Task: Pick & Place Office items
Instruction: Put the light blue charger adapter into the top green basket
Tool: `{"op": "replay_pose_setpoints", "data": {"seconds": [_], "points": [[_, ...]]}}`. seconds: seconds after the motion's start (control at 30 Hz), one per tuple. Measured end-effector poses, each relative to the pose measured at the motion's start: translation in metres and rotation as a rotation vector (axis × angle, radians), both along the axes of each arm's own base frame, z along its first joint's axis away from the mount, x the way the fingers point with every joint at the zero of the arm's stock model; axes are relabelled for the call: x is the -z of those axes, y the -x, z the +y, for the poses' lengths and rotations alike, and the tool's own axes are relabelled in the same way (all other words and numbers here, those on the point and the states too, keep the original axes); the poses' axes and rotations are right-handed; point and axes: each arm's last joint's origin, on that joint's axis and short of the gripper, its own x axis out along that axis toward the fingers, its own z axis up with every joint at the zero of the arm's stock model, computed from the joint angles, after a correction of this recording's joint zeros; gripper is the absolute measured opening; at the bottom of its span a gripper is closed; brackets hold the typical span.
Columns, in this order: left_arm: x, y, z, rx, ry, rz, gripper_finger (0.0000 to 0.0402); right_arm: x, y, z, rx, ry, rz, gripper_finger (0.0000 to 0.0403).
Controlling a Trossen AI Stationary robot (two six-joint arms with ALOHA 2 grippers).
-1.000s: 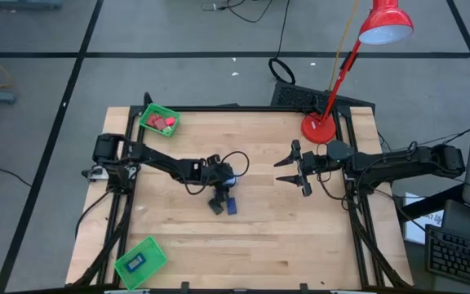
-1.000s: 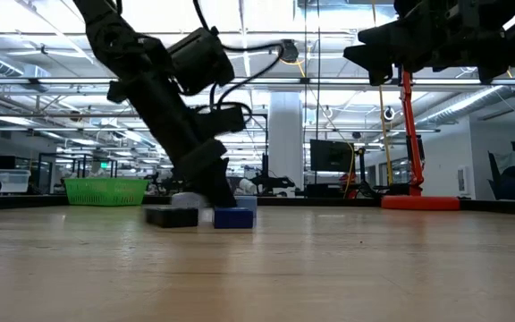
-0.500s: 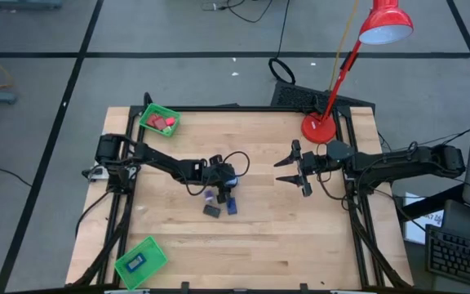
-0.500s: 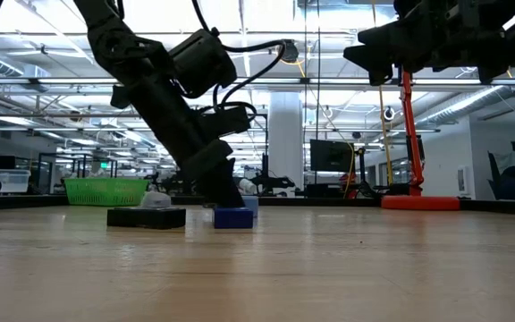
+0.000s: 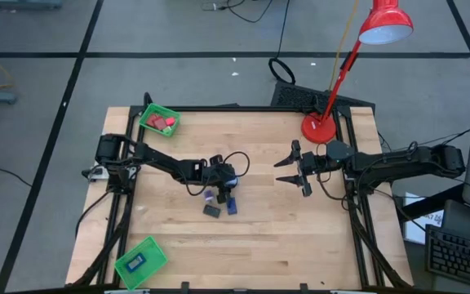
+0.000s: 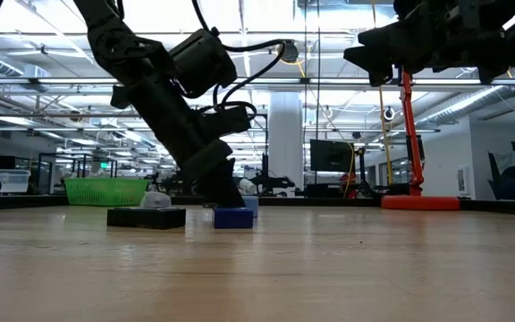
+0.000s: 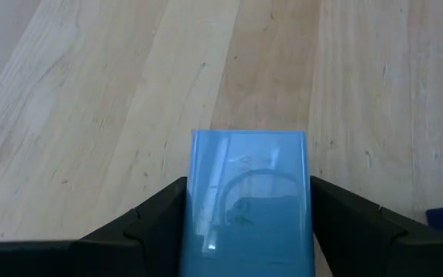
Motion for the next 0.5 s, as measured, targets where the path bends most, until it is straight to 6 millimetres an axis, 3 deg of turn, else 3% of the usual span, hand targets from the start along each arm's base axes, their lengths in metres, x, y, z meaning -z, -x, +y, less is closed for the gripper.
{"op": "replay_pose_setpoints", "data": {"seconds": [0.3, 0.5], "points": [[-0.0002, -0.0002, -0.0001, 0.0, -0.001, -0.003, 0.0213, 0.0, -0.0001, 0.0, 0.0, 0.0, 0.0, 0.0196], [-0.0002, -0.0002, -0.0001, -0.002, 0.0, -0.003, 0.0217, 0.0, -0.0001, 0.0, 0.0, 0.0, 0.0, 0.0196]]}}
